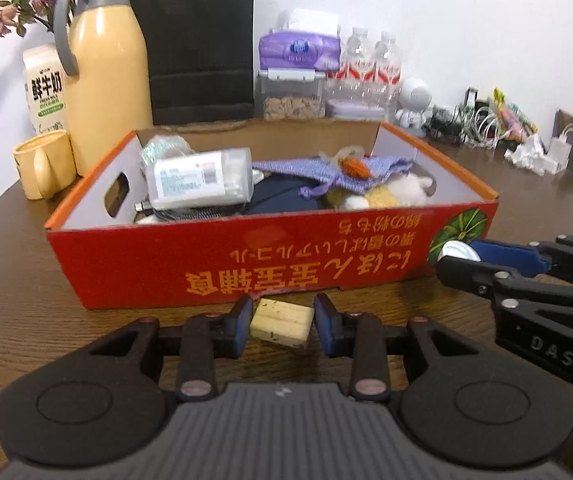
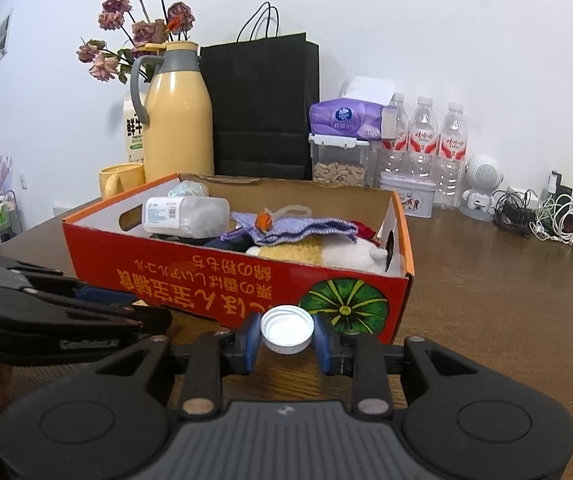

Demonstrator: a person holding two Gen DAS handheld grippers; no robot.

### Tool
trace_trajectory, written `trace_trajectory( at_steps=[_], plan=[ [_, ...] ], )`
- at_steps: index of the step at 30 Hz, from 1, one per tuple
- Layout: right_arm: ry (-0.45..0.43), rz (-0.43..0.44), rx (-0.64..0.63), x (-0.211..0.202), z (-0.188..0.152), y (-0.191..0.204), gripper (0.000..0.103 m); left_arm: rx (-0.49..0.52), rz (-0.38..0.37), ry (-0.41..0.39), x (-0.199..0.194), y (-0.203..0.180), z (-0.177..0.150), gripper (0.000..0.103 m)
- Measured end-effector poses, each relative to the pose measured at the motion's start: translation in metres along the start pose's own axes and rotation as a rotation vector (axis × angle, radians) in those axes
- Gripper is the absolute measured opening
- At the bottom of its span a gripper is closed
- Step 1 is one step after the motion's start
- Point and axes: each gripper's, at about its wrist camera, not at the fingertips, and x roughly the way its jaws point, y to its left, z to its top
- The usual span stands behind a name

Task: Organize objects
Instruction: 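Carry the cap and yellow block into the box and open both grippers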

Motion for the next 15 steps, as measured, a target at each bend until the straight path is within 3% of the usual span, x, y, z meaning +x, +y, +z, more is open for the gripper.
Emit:
trace_trajectory(
  at_steps=[8,15],
  plan=[
    [-0.075,0.007,-0.005,-0.014,0.022,0.004,0.027,0.020,-0.013,-0.124,-0.031,0.008,0.023,0.034],
    [-0.144,0.001,-0.044,-0.004,0.064,0.011,0.027,0.001,0.005,-0.219,-0.031,0.020,0.062,0.034]
  ],
)
